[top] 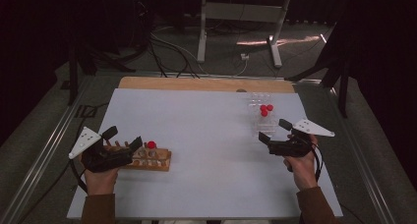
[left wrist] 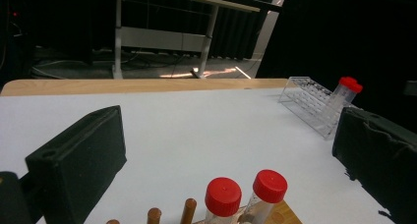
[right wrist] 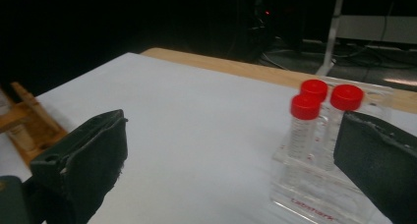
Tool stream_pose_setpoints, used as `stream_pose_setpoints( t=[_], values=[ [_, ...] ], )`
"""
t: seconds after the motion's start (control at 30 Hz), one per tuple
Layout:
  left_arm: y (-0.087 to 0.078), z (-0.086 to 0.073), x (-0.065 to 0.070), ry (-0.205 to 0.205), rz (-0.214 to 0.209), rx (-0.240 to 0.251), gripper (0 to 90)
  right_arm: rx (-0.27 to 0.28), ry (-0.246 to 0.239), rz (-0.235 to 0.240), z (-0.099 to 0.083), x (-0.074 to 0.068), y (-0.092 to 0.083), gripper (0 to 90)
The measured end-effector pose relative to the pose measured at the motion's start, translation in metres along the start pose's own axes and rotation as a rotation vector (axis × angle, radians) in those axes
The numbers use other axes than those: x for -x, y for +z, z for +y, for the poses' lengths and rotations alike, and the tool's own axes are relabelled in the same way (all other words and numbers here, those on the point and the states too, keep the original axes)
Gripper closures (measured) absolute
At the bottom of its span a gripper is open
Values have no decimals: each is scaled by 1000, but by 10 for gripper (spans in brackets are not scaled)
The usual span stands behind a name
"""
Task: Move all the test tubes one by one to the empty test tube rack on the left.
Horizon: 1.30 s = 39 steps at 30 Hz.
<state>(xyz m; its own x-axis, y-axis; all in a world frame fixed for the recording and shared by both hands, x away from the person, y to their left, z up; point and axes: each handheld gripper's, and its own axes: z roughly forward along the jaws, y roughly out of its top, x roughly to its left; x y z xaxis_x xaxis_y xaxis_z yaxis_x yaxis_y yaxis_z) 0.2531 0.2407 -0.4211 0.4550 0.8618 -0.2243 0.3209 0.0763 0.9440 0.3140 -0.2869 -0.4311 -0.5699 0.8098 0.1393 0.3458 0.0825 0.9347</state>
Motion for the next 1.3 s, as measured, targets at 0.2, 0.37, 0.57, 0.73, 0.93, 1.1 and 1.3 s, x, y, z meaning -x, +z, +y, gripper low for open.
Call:
stream_pose_setpoints(
  t=[0.2, 0.37, 0.57, 0.73, 0.93, 1.1, 1.3],
  values=[
    [0, 0, 0, -2, 3, 8, 5, -16, 33, -41, -2, 14, 11, 2],
    [-2, 0, -2, -13, 15, 20, 5, -23, 39, -63, -1, 19, 16, 3],
    [-2, -1, -3, -19, 18, 22, 5, -11, 37, -89, 1, 22, 18, 35],
    [-1, -2, -4, -25, 17, 22, 5, -11, 47, -133, 2, 29, 20, 68],
    [-1, -3, -5, -32, 19, 22, 5, 3, 59, -179, 3, 39, 21, 151],
    [-3, -2, -7, -43, 23, 30, 5, -14, 66, -214, 1, 46, 25, 167],
    [-5, -2, -10, -51, 27, 35, 5, -17, 38, -238, -2, 48, 30, 209]
  ],
)
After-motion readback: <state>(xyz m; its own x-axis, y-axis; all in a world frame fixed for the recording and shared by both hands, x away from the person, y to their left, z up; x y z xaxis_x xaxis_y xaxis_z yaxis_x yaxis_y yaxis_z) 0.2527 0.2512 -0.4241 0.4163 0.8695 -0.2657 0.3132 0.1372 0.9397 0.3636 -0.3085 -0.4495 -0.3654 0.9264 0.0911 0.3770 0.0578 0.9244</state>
